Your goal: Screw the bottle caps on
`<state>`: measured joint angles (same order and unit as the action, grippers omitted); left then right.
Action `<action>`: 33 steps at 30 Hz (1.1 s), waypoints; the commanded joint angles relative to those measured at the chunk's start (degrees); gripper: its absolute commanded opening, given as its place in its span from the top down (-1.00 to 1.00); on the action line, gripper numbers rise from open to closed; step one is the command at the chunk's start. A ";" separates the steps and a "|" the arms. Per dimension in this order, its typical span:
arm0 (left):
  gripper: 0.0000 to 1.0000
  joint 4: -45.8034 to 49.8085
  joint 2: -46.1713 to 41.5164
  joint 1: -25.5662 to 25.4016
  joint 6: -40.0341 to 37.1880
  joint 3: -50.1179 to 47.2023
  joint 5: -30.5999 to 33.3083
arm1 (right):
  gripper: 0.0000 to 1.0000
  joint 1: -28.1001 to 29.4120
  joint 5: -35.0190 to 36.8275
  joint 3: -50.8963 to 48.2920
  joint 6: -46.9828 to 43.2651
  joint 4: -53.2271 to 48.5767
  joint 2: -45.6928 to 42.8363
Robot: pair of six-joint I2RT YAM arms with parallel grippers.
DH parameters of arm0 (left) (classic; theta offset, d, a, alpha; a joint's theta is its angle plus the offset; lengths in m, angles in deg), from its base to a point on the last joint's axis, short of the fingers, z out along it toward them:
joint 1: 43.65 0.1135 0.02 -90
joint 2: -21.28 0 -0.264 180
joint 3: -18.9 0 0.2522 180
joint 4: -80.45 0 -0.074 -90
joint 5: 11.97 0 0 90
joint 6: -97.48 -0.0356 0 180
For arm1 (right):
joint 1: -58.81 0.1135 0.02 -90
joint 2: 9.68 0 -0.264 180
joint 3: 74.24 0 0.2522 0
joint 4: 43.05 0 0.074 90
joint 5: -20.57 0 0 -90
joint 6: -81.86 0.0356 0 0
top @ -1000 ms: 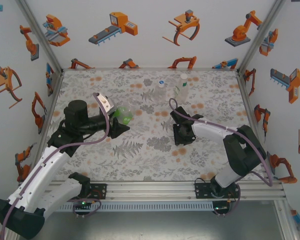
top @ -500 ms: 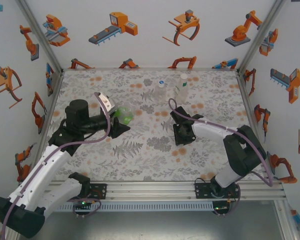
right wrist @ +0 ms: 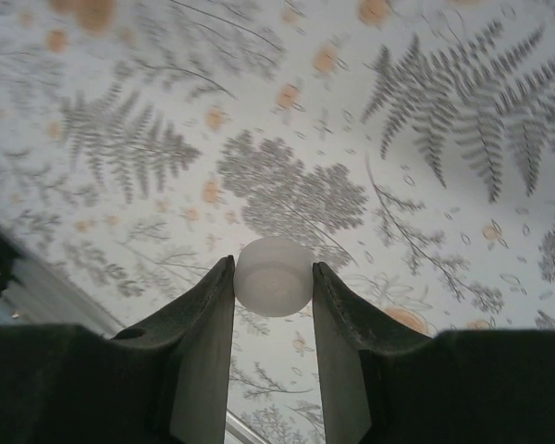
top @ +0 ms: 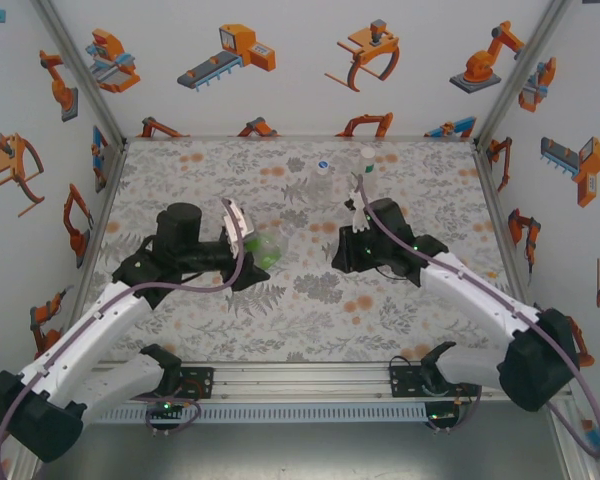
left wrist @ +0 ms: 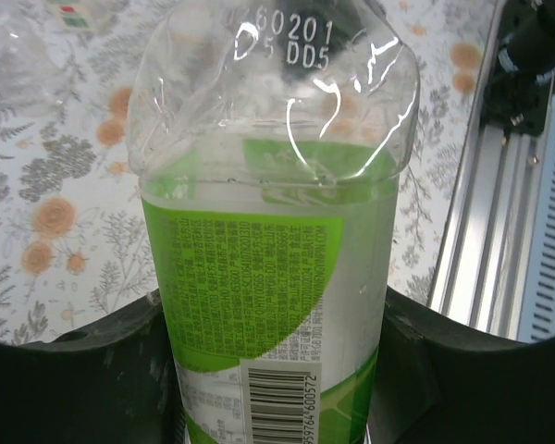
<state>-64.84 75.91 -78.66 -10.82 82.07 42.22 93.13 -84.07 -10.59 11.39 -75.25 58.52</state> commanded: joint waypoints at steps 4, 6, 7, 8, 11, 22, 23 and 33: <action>1.00 6.42 1.18 -3.43 -6.57 3.42 0.51 | 0.75 0.39 -13.32 -3.60 -6.23 9.49 -8.77; 1.00 6.73 0.87 -3.90 -7.32 3.29 0.32 | 0.81 0.46 -15.24 -4.89 -8.69 11.18 -11.86; 1.00 6.90 0.81 -4.05 -7.56 3.26 0.17 | 0.82 0.48 -16.31 -5.34 -10.09 11.48 -13.30; 1.00 7.15 0.59 -4.18 -8.14 3.21 -0.56 | 0.83 0.47 -18.26 -5.66 -12.06 11.45 -14.92; 1.00 7.94 0.44 -4.90 -9.78 3.03 -2.20 | 0.82 0.48 -22.58 -5.69 -16.45 10.50 -18.64; 1.00 11.53 1.06 -8.21 -14.98 2.97 -3.32 | 0.93 0.73 -39.40 -5.17 -30.14 11.46 -22.35; 1.00 12.07 1.23 -8.68 -15.43 3.06 -3.54 | 0.94 0.91 -41.05 -5.03 -31.80 11.81 -22.33; 1.00 13.73 0.91 -10.78 -18.59 2.73 -8.04 | 1.00 3.21 -48.87 -1.65 -39.70 12.85 -19.63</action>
<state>-52.45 77.09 -89.06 -26.95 83.56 37.34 95.32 -128.33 -14.83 -23.67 -64.43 38.79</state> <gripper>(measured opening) 0.555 0.359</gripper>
